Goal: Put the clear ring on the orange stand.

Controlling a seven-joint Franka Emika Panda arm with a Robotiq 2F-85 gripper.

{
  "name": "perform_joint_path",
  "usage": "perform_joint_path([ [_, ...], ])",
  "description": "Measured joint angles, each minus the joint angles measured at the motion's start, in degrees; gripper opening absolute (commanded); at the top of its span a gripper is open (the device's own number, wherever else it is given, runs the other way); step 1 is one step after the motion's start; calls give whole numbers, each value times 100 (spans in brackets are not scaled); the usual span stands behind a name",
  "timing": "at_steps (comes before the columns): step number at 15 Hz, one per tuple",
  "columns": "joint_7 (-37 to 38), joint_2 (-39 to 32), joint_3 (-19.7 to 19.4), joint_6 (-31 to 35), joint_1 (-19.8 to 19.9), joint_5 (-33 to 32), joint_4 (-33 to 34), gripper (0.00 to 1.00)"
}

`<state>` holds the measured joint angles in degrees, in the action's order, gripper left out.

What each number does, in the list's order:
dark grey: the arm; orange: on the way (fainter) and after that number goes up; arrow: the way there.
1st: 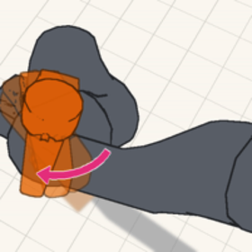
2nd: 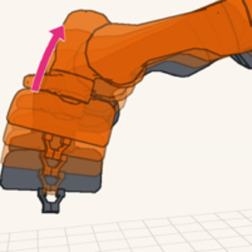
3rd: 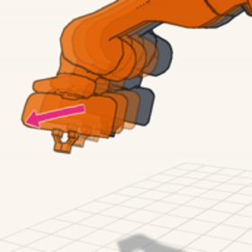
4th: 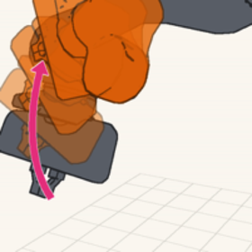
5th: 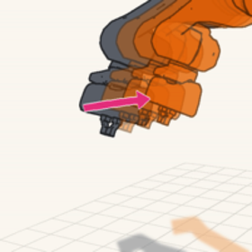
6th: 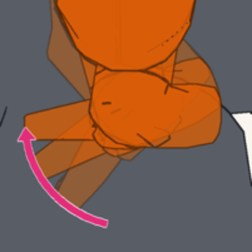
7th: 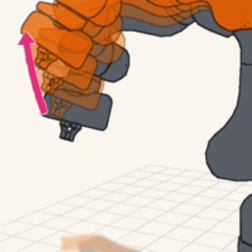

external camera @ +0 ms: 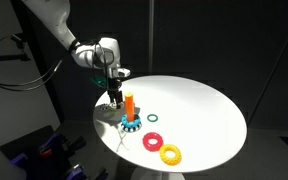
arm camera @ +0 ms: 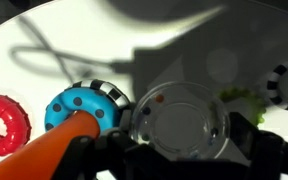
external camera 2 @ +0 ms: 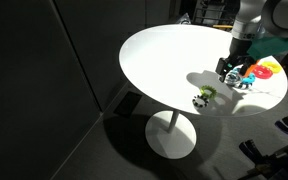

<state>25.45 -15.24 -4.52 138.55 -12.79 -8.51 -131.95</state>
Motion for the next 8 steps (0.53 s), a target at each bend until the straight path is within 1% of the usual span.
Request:
perform_joint_path([
  [3,33,177,53,-410,2,-119,179,69],
  [8,35,463,168,-948,41,-134,404,69],
])
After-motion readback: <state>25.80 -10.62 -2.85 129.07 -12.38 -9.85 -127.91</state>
